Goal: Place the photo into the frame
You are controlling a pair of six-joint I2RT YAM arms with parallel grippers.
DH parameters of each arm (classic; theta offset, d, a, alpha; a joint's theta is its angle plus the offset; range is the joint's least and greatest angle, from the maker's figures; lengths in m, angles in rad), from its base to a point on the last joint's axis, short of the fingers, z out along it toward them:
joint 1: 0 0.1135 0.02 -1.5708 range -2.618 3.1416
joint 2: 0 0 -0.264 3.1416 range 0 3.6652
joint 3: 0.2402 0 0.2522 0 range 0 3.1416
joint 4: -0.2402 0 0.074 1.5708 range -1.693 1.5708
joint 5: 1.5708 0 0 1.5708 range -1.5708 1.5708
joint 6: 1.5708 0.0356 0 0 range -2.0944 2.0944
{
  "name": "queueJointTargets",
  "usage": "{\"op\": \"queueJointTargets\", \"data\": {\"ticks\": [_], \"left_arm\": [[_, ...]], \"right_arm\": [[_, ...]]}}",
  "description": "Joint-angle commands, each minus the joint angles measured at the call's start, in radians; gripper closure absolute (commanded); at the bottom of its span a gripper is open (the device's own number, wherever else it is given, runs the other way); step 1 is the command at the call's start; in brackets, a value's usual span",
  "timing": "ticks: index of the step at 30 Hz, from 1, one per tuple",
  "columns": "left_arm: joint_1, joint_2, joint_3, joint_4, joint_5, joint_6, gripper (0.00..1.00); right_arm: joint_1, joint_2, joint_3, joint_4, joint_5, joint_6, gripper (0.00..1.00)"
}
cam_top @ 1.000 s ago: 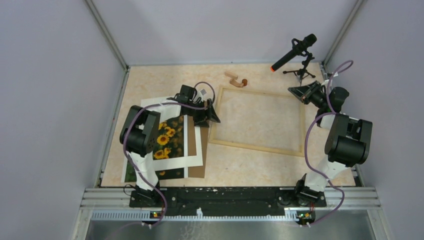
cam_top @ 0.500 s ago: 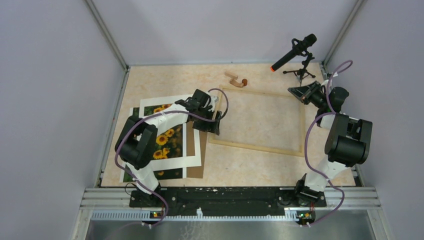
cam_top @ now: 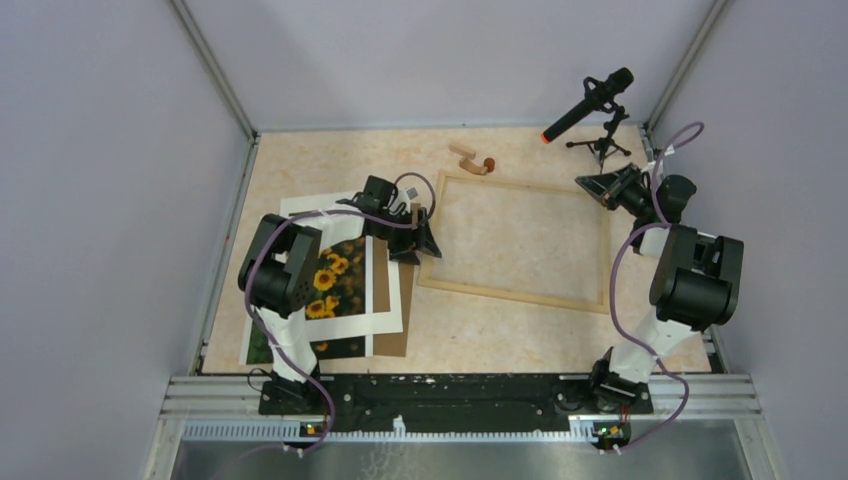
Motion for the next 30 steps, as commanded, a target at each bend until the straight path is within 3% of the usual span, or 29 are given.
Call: {"op": "queueJointTargets", "data": {"ticks": [1, 6, 12, 22, 30], "left_arm": [[-0.011, 0.03, -0.034, 0.085, 0.112, -0.057, 0.22], [-0.012, 0.045, -0.06, 0.122, 0.138, -0.077, 0.26], [-0.01, 0.046, -0.083, 0.145, 0.155, -0.093, 0.28], [0.022, 0.026, -0.105, 0.138, 0.136, -0.082, 0.28], [0.031, 0.016, -0.121, 0.147, 0.142, -0.077, 0.28]], "right_arm": [[0.014, 0.017, -0.013, 0.034, 0.016, -0.026, 1.0], [0.02, 0.028, -0.021, 0.01, 0.036, -0.041, 1.0], [0.025, 0.016, -0.014, -0.085, 0.068, -0.095, 0.91], [0.026, -0.038, 0.056, -0.43, 0.156, -0.283, 0.77], [0.056, -0.04, 0.249, -0.964, 0.402, -0.531, 0.39]]}}
